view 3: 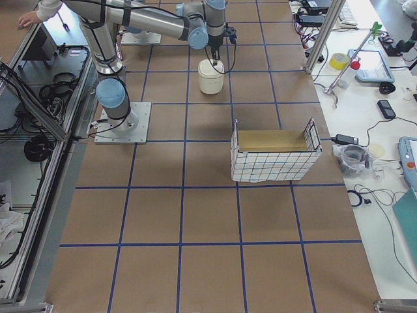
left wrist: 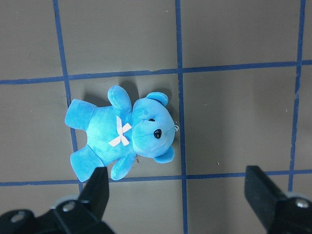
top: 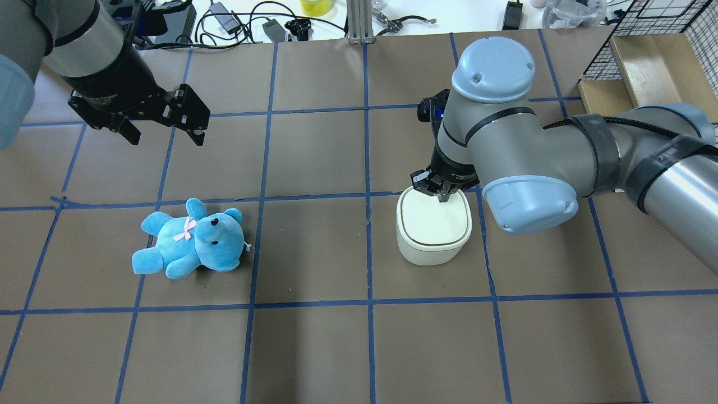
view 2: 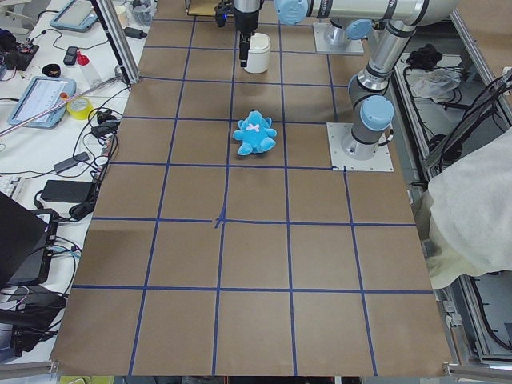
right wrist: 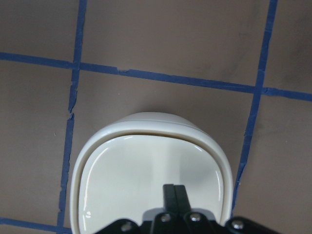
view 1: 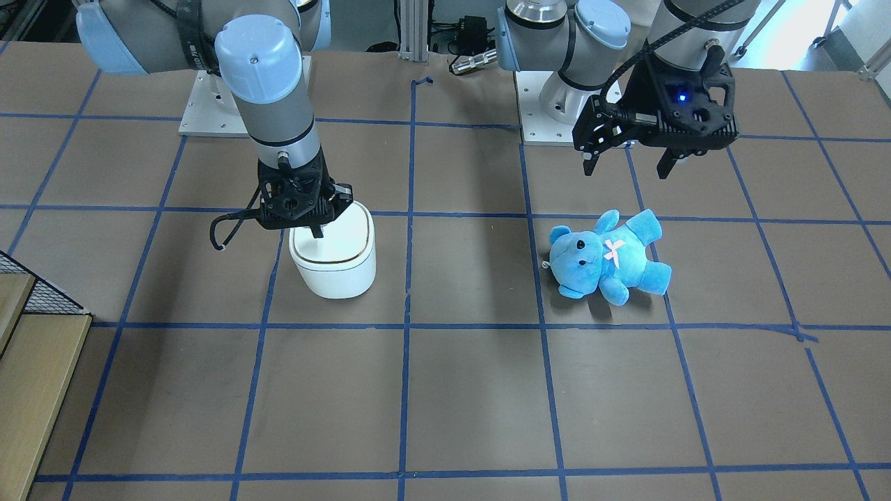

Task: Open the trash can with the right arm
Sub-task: 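Press the right gripper on the lid's near edge to tip it up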

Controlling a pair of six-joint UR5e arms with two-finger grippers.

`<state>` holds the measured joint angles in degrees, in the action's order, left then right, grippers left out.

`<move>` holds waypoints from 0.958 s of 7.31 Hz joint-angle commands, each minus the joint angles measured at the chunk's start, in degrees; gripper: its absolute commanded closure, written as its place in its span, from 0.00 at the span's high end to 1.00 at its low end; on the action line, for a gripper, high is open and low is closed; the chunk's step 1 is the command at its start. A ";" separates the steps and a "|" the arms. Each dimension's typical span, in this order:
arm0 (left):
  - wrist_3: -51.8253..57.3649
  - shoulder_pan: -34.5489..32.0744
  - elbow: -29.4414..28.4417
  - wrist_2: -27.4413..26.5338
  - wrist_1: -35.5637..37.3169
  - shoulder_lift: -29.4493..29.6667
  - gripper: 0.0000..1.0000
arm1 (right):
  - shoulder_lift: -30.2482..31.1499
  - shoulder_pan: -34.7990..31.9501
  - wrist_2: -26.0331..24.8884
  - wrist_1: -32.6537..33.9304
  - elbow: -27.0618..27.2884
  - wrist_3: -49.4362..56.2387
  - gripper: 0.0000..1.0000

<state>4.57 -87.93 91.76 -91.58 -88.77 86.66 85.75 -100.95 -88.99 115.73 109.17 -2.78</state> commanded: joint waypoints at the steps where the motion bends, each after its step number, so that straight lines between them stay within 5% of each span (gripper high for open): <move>1: 0.00 0.03 0.00 0.00 0.00 0.00 1.00 | -0.06 2.07 0.22 -0.06 0.51 1.02 0.00; 7: 0.00 0.03 0.00 0.00 0.00 0.00 1.00 | 0.38 0.93 -0.04 5.64 5.17 -2.05 0.00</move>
<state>4.57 -87.94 91.76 -91.58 -88.77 86.66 85.93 -99.81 -89.00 119.46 113.12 -4.14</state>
